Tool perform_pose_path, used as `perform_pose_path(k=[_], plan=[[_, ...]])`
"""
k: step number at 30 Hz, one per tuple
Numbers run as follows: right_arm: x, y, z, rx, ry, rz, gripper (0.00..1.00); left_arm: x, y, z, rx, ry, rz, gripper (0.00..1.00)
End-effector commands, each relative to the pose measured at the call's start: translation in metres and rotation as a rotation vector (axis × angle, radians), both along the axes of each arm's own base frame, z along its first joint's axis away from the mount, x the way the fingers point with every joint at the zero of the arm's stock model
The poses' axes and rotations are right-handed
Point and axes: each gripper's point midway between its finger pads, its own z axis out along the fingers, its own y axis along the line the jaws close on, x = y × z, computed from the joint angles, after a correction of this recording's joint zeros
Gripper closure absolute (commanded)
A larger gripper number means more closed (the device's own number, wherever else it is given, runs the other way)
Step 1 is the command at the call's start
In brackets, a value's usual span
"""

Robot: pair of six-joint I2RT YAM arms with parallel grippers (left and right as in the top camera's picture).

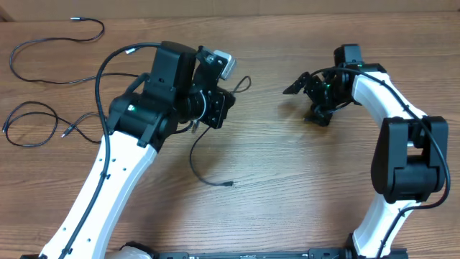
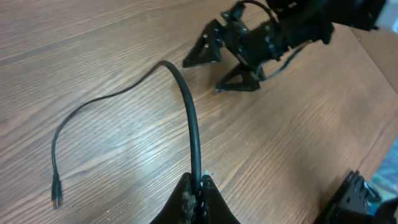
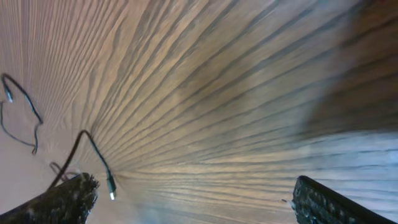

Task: Untangle cables
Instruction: 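Carry the black cable leftward with the left gripper toward the other cables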

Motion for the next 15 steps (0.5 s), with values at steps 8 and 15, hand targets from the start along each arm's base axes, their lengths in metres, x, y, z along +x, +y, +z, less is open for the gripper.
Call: perform_pose_path(k=[8,15], plan=[[0.010,-0.003,0.016,-0.018,-0.060,-0.002,0.00,0.022,0.048,0.048,0.078,-0.132,0.282,0.96],[0.010,-0.003,0.016,-0.018,-0.060,-0.002,0.00,0.031,0.111,0.098,0.034,-0.162,0.518,0.96]])
